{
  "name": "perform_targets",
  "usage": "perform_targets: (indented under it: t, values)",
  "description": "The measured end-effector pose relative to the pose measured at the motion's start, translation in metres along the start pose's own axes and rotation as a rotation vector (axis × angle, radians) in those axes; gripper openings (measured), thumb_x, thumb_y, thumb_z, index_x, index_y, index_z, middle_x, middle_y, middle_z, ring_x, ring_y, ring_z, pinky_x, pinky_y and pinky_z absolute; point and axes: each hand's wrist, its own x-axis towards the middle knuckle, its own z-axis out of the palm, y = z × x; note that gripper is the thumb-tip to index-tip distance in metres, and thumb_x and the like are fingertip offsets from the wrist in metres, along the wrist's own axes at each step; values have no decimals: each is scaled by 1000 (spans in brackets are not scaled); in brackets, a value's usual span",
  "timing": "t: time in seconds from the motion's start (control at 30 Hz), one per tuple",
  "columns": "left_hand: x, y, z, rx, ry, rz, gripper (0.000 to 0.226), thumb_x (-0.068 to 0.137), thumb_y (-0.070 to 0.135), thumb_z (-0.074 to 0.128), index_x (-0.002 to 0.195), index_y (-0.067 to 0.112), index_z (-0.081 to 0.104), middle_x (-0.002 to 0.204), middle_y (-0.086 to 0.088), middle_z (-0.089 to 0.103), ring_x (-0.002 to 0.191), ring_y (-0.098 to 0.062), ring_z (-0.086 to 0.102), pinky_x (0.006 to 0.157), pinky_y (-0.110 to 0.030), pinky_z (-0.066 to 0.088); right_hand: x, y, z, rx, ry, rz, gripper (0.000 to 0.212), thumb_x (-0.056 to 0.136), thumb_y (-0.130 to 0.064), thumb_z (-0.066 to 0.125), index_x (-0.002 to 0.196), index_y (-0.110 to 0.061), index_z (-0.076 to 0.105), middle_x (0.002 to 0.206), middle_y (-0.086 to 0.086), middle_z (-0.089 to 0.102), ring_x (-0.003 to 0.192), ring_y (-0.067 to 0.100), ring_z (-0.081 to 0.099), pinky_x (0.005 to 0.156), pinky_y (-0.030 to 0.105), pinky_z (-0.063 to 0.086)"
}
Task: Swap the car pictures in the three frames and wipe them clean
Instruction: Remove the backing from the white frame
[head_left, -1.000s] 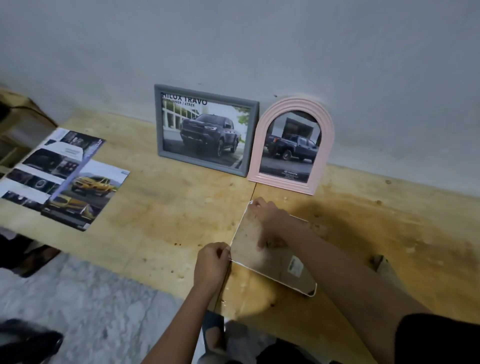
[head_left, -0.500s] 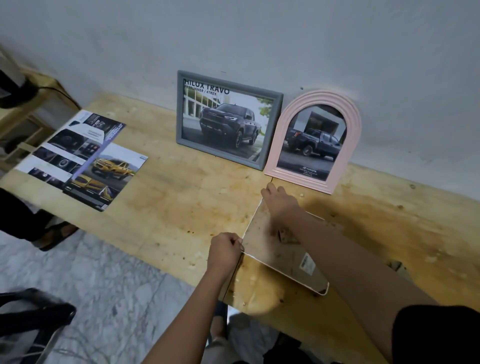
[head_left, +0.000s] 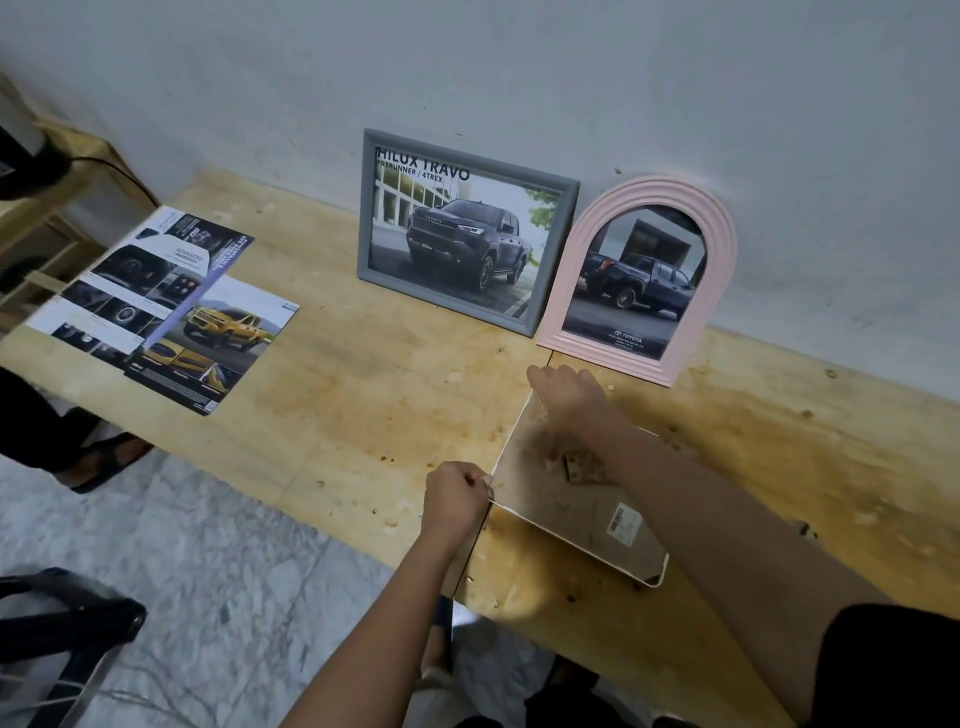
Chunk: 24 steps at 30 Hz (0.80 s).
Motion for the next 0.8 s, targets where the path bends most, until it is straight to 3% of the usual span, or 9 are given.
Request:
perform_targets:
  t: [0.13, 0.33, 0.47, 0.6, 0.8]
  values:
    - [0, 0, -3, -9, -10, 0, 30, 87, 8, 60, 58, 12, 65, 69, -4, 67, 70, -14, 60, 56, -5, 38, -5, 0, -1, 22, 27, -29, 71, 63, -30, 81, 116, -22, 35, 112, -3, 51, 102, 18, 47, 91, 34, 33]
    - [2, -1, -9, 29, -67, -5, 26, 86, 12, 63, 61, 6, 66, 75, -2, 66, 73, -14, 58, 65, -15, 38, -10, 2, -2, 101, 25, -41, 78, 53, -40, 85, 112, -24, 35, 113, -5, 49, 102, 17, 43, 92, 35, 33]
    - [15, 6, -25, 50, -225, -9, 39, 86, 23, 62, 49, 12, 62, 60, -8, 65, 53, -10, 57, 62, -18, 44, -9, 2, -5, 113, -22, -41, 87, 48, -45, 86, 114, -25, 34, 112, -5, 49, 101, 16, 43, 91, 33, 34]
    - [26, 19, -30, 72, -312, -51, 45, 90, 34, 58, 54, 7, 63, 45, -2, 61, 41, -12, 57, 47, -18, 48, -11, 1, -6, 177, -56, -37, 87, 48, -38, 89, 114, -24, 35, 111, -3, 48, 98, 17, 44, 78, 27, 36]
    - [39, 23, -30, 129, -351, -48, 45, 90, 35, 58, 57, 6, 66, 43, 2, 60, 38, -8, 57, 44, -17, 48, -7, -6, 3, 273, -46, -112, 83, 42, -26, 91, 106, -19, 39, 107, 1, 51, 92, 16, 44, 65, 27, 40]
